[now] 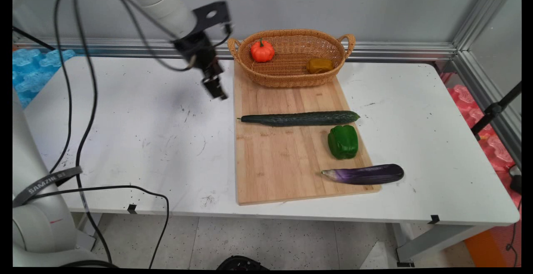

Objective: Pick up the potato from the vegetable basket

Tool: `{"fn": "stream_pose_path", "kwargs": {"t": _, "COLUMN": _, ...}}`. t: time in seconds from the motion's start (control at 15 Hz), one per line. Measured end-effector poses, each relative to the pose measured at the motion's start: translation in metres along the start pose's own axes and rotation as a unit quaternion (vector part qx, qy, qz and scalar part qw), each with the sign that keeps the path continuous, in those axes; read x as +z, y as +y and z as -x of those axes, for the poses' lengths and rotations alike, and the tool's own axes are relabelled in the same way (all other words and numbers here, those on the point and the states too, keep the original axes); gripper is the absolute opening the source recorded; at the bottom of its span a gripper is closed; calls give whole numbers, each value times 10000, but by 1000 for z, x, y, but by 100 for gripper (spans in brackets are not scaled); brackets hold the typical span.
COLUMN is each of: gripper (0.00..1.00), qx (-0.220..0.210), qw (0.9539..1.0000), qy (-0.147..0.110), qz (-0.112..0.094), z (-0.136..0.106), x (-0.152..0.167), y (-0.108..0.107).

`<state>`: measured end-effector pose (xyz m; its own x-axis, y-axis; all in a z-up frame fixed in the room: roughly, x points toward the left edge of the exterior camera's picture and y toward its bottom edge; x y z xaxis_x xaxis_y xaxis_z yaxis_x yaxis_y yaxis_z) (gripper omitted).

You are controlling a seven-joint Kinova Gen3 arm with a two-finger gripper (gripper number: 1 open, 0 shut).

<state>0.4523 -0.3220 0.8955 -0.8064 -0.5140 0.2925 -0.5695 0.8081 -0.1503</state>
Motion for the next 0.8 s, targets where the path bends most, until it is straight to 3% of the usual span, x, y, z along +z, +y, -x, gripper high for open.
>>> {"fn": "stream_pose_path", "kwargs": {"t": 0.47, "gripper": 100, "qx": 38, "qw": 9958, "qy": 808, "qz": -421, "z": -74, "x": 17, "y": -55}}
{"fn": "stream_pose_path", "kwargs": {"t": 0.8, "gripper": 100, "qx": 200, "qw": 9908, "qy": 1208, "qz": -575, "z": -115, "x": 38, "y": -89}}
